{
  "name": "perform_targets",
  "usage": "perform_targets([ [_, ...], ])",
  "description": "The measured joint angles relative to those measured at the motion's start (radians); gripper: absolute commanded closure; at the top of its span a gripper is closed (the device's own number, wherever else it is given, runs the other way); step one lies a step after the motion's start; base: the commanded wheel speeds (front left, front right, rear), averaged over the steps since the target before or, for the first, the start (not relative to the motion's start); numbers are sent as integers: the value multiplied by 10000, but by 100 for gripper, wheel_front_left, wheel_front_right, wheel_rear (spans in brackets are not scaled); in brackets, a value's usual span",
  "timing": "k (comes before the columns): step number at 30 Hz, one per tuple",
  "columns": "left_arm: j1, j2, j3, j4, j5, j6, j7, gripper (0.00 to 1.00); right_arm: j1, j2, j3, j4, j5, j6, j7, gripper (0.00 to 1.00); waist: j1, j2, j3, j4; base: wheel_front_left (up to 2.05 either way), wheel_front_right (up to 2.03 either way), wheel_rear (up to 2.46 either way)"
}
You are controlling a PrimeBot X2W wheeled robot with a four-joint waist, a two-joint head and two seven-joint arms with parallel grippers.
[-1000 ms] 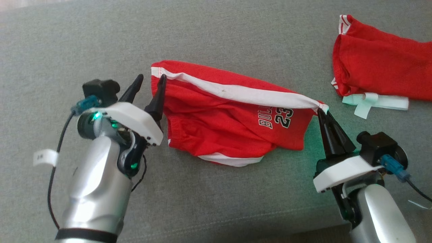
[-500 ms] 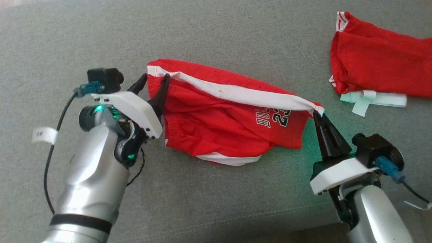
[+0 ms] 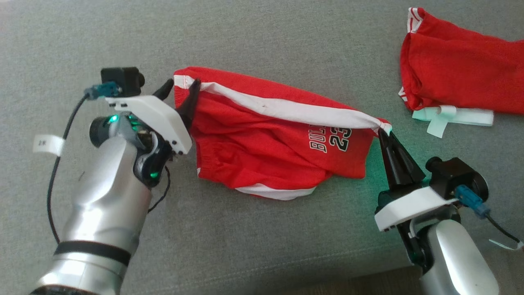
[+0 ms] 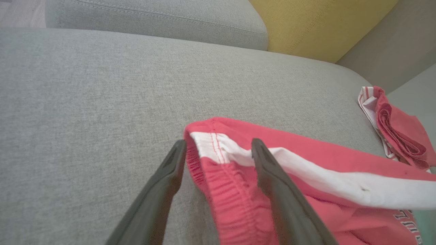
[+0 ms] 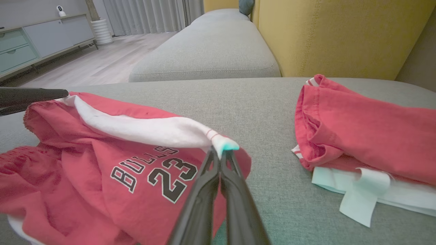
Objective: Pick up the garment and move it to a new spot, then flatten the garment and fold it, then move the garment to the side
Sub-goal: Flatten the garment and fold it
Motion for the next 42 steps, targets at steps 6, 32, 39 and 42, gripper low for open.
perform_targets([
  [6,-335,10,-88,305,-61,0,-8,100,0,2,12,31,0,0,-86,100,0,0,42,-20,0,0,0],
  [32,-889,564,-274,-3398,-374,249,-2688,100,-3829,-1369,-92,-1037,290,0,-199,100,0,0,-1180,430,0,0,0],
  [39,-950,723,44,-5193,-387,662,-2646,100,-5308,-1411,12,-1131,545,0,-79,100,-1,0,-1806,561,0,0,0],
  [42,-732,832,10,-5603,-389,769,-2437,100,-5199,-1429,127,-1143,558,0,71,100,-1,0,-1968,619,0,0,0],
])
